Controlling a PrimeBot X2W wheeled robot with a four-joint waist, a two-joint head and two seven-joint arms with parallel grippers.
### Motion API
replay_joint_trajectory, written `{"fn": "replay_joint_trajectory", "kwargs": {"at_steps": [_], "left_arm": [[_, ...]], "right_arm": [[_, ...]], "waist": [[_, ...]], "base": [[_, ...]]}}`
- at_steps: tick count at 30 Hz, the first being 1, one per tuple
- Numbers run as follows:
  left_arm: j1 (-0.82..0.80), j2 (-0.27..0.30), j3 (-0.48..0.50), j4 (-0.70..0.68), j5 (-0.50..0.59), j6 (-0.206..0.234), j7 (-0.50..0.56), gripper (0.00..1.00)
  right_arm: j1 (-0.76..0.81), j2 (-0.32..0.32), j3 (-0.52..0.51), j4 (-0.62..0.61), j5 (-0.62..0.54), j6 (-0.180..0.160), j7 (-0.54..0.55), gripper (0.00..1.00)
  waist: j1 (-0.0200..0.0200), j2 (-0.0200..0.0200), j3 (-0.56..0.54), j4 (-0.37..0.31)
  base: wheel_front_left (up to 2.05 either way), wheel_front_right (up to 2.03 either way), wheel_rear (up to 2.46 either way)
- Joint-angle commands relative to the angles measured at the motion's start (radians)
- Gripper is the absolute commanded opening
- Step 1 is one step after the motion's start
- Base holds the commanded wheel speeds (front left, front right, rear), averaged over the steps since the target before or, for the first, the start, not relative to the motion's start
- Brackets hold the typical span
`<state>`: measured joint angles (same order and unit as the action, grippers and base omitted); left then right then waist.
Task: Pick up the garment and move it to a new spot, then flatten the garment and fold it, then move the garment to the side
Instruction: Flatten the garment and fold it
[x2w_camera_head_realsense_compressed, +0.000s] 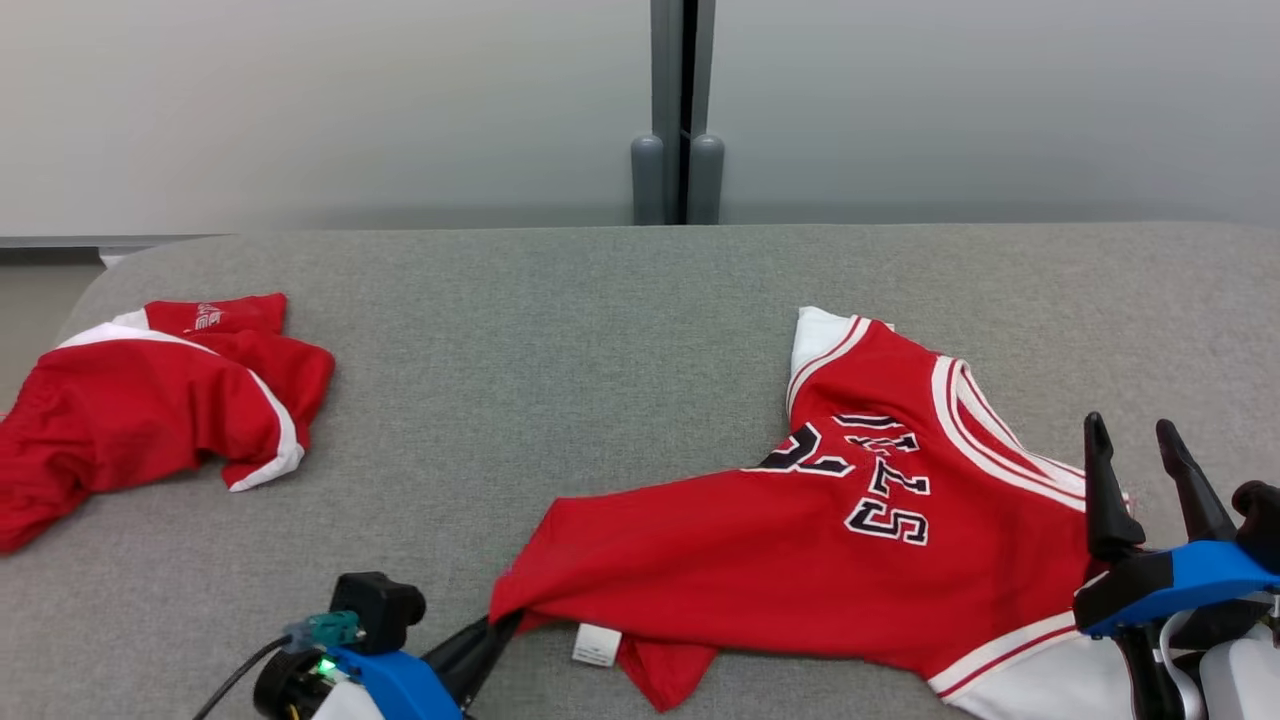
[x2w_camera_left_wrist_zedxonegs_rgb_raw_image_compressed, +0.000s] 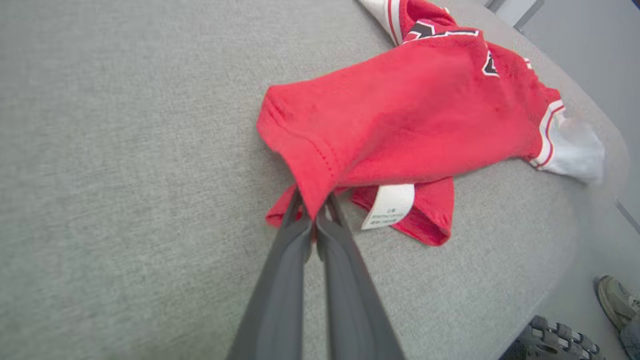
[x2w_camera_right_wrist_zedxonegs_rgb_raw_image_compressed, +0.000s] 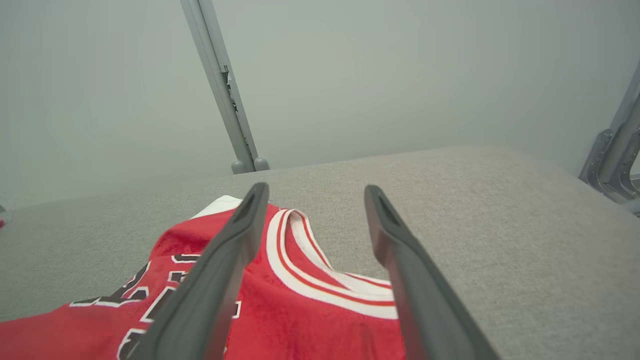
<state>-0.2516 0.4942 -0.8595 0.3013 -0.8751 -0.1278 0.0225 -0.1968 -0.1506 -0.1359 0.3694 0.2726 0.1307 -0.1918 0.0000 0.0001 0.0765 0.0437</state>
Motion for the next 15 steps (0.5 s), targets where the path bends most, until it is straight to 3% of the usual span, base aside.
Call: {"fn": "replay_joint_trajectory", "kwargs": {"at_steps": [1, 6, 13, 14, 15], "left_arm": [[0.006, 0.007, 0.005, -0.005, 0.000, 0.006, -0.006, 0.00], [0.055, 0.067, 0.024, -0.034, -0.039, 0.034, 0.030, 0.00], [0.108, 0.069, 0.017, 0.019, -0.088, 0.044, 0.064, 0.00], [0.113, 0.067, 0.017, 0.032, -0.090, 0.044, 0.061, 0.22], [0.119, 0.057, 0.019, 0.053, -0.102, 0.040, 0.054, 1.00]], "right_arm": [[0.002, 0.001, -0.003, 0.002, -0.006, 0.000, -0.003, 1.00], [0.000, 0.003, 0.017, 0.008, -0.002, 0.000, 0.012, 1.00], [0.002, -0.007, 0.031, 0.024, 0.012, 0.000, 0.043, 1.00], [0.002, -0.009, 0.033, 0.027, 0.014, 0.000, 0.045, 1.00], [0.004, -0.013, 0.036, 0.031, 0.019, 0.000, 0.046, 1.00]], "waist": [[0.0000, -0.0001, 0.000, 0.005], [0.0000, -0.0001, -0.011, 0.027], [0.0000, -0.0001, -0.010, 0.030], [0.0000, -0.0001, -0.010, 0.029], [0.0000, -0.0001, -0.011, 0.027]], "base": [[0.00, 0.00, 0.00], [0.00, 0.00, 0.00], [0.00, 0.00, 0.00], [0.00, 0.00, 0.00], [0.00, 0.00, 0.00]]}}
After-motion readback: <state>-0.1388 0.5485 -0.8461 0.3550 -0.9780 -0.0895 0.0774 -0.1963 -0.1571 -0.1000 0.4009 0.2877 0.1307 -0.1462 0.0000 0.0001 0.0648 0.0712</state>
